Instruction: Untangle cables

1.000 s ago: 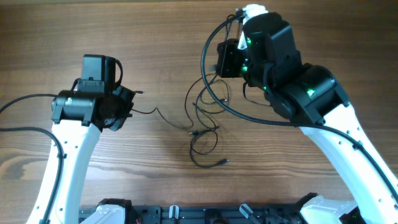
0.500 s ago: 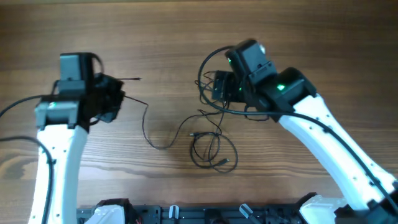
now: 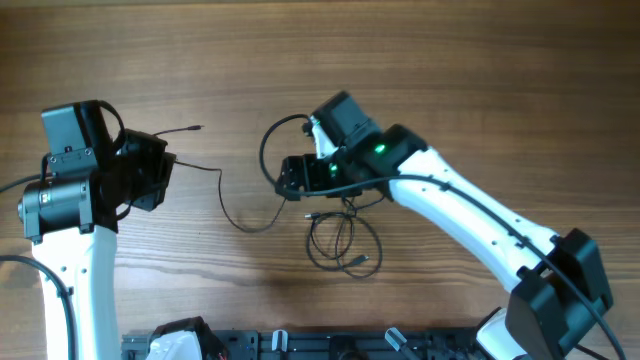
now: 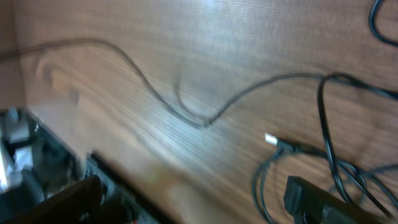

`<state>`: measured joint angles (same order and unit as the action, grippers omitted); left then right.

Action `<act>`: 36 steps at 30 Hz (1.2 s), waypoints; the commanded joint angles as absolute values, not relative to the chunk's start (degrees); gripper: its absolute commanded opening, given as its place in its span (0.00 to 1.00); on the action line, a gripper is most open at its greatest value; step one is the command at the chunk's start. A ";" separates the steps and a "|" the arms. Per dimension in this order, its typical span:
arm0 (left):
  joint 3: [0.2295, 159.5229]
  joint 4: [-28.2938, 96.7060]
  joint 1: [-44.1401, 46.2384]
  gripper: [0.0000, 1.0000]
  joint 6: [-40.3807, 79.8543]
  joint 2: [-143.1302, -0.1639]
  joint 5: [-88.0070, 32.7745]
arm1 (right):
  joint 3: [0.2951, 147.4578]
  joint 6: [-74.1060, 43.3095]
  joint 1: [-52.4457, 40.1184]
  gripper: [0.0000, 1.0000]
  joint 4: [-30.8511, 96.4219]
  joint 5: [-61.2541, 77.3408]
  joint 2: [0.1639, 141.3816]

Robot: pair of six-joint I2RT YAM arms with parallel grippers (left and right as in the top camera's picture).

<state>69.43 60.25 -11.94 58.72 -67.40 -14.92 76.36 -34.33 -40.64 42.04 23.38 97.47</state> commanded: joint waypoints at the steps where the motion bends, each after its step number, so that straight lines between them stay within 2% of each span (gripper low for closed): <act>1: 69.38 60.93 -11.62 0.04 57.36 -67.46 -15.77 | 75.18 -42.94 -44.01 0.92 38.46 14.52 99.33; 3: 69.38 61.41 -11.62 0.04 57.36 -67.46 -15.79 | 75.18 -46.94 -44.69 0.91 36.53 13.56 102.61; 6: 69.36 61.84 -11.62 0.04 57.17 -67.46 -15.79 | 75.18 -50.89 -44.77 0.90 29.78 20.01 109.06; 9: 69.36 62.46 -11.62 0.04 57.14 -67.44 -15.77 | 75.18 -55.92 -44.77 0.90 26.33 18.57 112.14; 12: 69.36 62.67 -11.62 0.04 57.14 -67.44 -15.79 | 75.18 -61.41 -44.88 0.81 29.69 10.04 112.31; 20: 69.36 62.67 -11.62 0.04 57.14 -67.46 -15.79 | 75.18 -69.19 -48.47 0.81 28.77 7.09 116.77; 21: 69.36 62.81 -11.62 0.04 57.14 -67.46 -15.77 | 75.18 -68.99 -48.27 0.73 28.73 7.03 117.03; 23: 69.36 62.89 -11.62 0.04 56.45 -67.46 -15.79 | 75.20 -67.61 -47.42 0.43 27.88 6.85 116.84; 26: 69.36 62.87 -11.62 0.04 55.68 -67.46 -15.64 | 76.12 -64.34 -46.22 0.04 28.16 6.81 115.61; 29: 69.36 62.96 -11.62 0.04 55.68 -67.46 -14.24 | 79.05 -57.74 -44.77 0.04 28.84 4.97 108.92; 33: 69.36 63.55 -11.62 0.05 55.68 -67.51 -13.54 | 83.68 -47.62 -44.69 0.04 29.17 -4.43 90.63; 36: 69.36 63.77 -11.62 0.13 55.68 -67.51 -13.43 | 84.49 -44.34 -44.69 0.04 25.80 -9.50 79.48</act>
